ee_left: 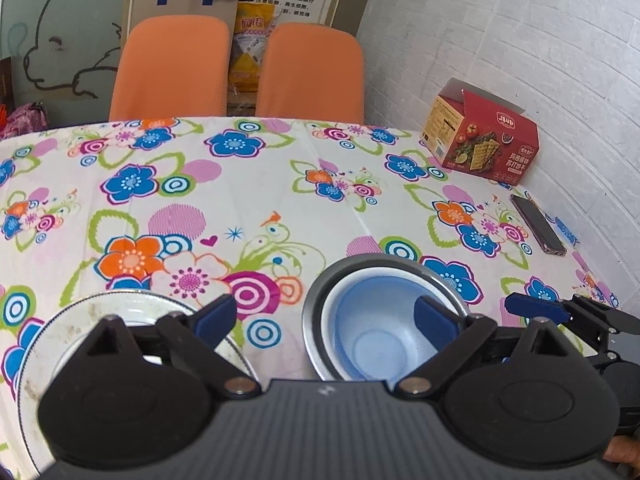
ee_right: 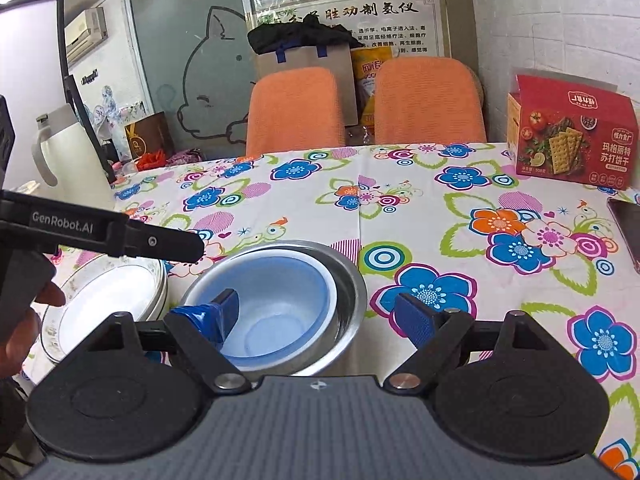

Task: Organize plates and bowls
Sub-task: 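Press the blue bowl down into the nested bowls with the left tool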

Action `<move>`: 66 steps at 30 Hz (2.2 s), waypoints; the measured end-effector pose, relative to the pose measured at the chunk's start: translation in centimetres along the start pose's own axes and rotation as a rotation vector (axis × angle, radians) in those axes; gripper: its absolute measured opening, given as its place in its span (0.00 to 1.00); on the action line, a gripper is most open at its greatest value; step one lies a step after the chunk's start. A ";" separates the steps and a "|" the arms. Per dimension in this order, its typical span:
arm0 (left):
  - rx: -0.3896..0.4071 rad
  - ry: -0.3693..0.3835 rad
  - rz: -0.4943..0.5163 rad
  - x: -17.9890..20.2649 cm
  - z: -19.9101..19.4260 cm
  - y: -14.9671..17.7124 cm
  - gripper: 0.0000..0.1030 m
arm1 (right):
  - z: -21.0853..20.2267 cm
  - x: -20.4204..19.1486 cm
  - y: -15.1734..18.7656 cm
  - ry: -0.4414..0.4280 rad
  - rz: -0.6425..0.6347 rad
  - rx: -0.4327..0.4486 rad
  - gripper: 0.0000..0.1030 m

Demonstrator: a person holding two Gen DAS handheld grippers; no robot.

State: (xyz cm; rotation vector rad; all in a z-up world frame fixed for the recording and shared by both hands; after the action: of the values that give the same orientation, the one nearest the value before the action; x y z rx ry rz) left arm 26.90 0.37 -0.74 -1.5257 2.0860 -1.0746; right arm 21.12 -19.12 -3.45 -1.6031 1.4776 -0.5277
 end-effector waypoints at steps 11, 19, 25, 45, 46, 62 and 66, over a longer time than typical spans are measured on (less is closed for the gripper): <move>0.006 -0.070 -0.090 -1.1 -0.5 0.5 0.93 | 1.0 0.1 -0.7 0.104 0.083 0.077 0.70; -0.129 0.066 0.057 -0.9 2.6 -1.7 0.93 | 2.2 0.6 0.6 0.107 0.116 0.018 0.70; -0.231 0.130 0.108 -0.4 6.3 -2.3 0.93 | 3.6 0.7 1.1 0.115 0.117 -0.023 0.70; -0.263 0.089 0.182 -0.3 10.4 -0.3 0.92 | 6.6 -0.1 2.4 0.179 0.057 -0.097 0.72; -0.262 0.087 0.188 -0.2 10.4 -0.3 0.92 | 6.5 -0.1 2.5 0.177 0.056 -0.088 0.72; -0.225 0.067 0.214 0.6 9.5 0.3 0.65 | 6.0 -0.2 2.6 0.107 0.050 -0.095 0.66; -0.233 0.084 0.180 1.3 9.1 0.3 0.42 | 5.8 -1.1 2.6 0.071 0.046 -0.076 0.58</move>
State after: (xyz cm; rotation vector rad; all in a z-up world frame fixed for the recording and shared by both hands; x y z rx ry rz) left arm 32.22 -4.16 -6.74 -1.3789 2.4253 -0.8705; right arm 23.95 -16.11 -8.35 -1.6190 1.6006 -0.5122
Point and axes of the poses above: each gripper's, at about its wrist camera, not at the fingertips, and z roughly the way its jaws point, x to its right, y to its underside, the point moved 4 cm from there along z, roughly the way its jaws point, and after that the axes turned 6 degrees about z, right-handed, at the moved point
